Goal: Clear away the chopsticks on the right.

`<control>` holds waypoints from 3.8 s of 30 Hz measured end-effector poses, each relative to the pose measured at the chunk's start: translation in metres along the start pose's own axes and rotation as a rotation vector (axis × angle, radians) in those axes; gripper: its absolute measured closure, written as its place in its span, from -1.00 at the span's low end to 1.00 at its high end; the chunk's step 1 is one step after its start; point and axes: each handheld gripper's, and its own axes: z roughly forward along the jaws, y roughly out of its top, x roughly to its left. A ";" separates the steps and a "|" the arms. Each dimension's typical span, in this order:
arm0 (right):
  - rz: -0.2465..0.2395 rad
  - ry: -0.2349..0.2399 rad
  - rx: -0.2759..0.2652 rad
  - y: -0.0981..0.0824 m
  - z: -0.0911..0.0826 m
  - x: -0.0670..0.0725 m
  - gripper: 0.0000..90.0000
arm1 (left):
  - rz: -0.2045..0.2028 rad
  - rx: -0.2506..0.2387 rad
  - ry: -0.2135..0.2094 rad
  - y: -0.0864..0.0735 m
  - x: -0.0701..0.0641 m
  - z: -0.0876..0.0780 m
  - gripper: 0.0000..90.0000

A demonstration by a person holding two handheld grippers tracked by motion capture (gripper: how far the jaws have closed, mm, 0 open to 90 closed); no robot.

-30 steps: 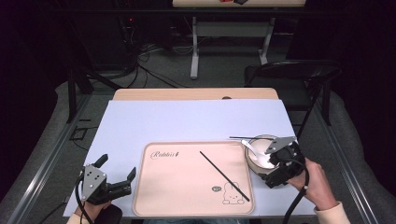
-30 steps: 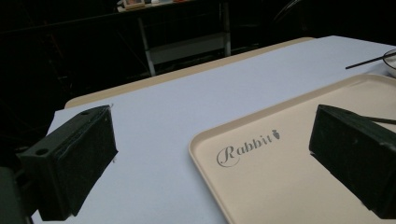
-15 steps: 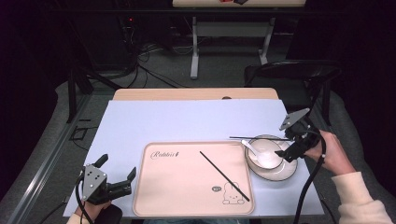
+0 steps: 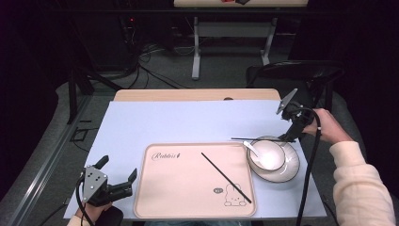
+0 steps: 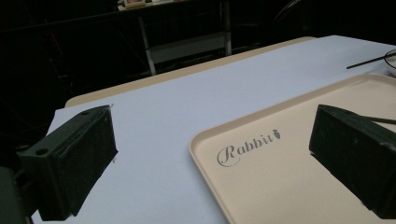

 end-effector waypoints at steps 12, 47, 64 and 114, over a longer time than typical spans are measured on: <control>-0.090 -0.003 0.161 0.006 0.051 -0.003 0.05 | 0.002 0.001 -0.003 0.000 0.000 0.000 -0.99; 0.011 0.076 0.172 0.000 0.083 0.010 0.89 | -0.001 0.002 0.000 0.000 0.000 0.000 -1.00; 0.130 0.013 0.149 0.009 0.050 0.017 0.89 | -0.001 0.003 -0.001 0.000 0.000 0.001 -0.99; 0.412 -0.046 -0.042 0.085 -0.018 0.125 0.89 | 0.001 0.002 -0.004 0.000 0.000 0.000 -1.00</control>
